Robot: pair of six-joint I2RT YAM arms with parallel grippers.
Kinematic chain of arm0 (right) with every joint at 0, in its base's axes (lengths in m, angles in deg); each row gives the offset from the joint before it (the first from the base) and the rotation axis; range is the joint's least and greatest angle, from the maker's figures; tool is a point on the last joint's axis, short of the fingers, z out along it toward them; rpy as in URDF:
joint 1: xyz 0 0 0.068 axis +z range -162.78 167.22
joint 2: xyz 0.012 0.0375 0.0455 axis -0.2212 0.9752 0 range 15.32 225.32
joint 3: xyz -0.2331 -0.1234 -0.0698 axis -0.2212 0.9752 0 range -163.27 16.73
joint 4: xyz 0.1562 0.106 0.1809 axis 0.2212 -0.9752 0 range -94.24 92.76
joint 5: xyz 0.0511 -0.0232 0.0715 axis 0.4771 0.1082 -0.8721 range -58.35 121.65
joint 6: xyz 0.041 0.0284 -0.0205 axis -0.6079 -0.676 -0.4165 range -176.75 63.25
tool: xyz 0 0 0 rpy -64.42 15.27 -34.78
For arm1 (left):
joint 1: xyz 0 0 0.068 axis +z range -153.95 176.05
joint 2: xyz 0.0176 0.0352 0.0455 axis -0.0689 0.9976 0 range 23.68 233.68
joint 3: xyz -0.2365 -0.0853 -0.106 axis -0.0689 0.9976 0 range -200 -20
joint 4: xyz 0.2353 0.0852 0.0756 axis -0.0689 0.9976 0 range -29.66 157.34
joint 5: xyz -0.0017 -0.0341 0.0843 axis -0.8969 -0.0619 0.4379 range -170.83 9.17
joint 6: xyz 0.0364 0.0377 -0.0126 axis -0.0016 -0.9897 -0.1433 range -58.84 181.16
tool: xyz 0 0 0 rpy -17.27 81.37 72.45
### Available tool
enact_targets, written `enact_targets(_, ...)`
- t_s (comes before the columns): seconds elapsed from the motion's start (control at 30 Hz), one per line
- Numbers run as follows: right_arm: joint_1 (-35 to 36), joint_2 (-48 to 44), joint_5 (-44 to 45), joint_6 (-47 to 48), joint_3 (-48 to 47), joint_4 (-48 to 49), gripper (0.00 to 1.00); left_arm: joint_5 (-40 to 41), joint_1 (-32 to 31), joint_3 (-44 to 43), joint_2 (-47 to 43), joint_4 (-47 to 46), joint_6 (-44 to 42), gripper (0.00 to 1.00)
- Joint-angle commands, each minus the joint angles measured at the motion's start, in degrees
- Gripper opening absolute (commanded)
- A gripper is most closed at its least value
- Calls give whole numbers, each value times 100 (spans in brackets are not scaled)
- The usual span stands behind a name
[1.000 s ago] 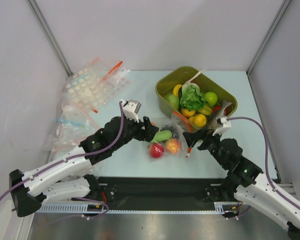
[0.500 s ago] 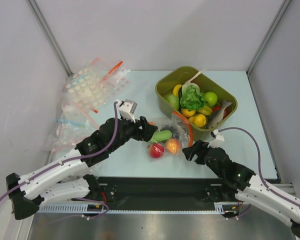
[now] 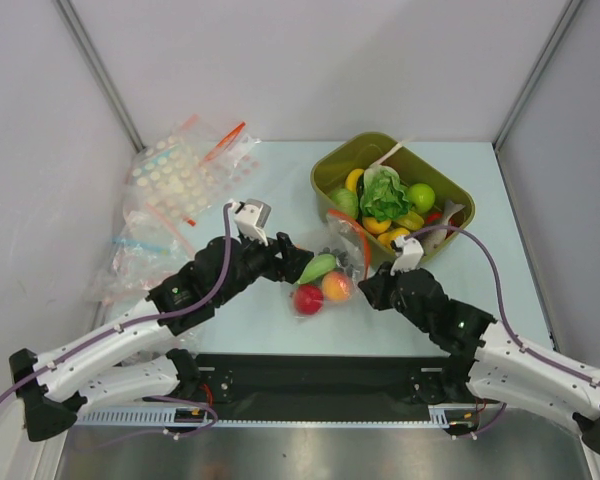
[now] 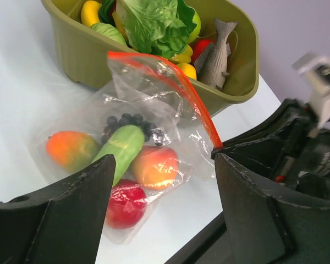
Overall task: Place the food in the zip-top bag and seal the zipper
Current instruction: Pick up the zipper food storage bag at the center of the board, then zip the zipper food storage bag at the center of the board.
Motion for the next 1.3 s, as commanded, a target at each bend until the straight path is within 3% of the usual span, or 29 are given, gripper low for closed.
enact_targets(0.0, 36, 304, -902, 1411, -897, 416, 1, 54, -15, -29, -150, -149, -110, 78)
enact_targets(0.23, 63, 1482, -2843, 2670, -2611, -259, 0, 142, -15, 50, -386, -184, -154, 78)
enact_targets(0.53, 317, 2889, -3839, 4042, -4299, -1401, 0, 467, -14, 647, -1528, -703, -215, 80)
enact_targets(0.77, 335, 2838, -3928, 4351, -3669, -1017, 0, 336, -14, 675, -1451, -800, -294, 83)
enact_targets(1.0, 528, 2004, -4227, 4500, -3027, -525, 0, 212, -6, 279, -591, -466, -312, 84)
enact_targets(1.27, 660, 1677, -3841, 4492, -2824, -410, 0, 133, -15, -344, 394, 183, -242, 82)
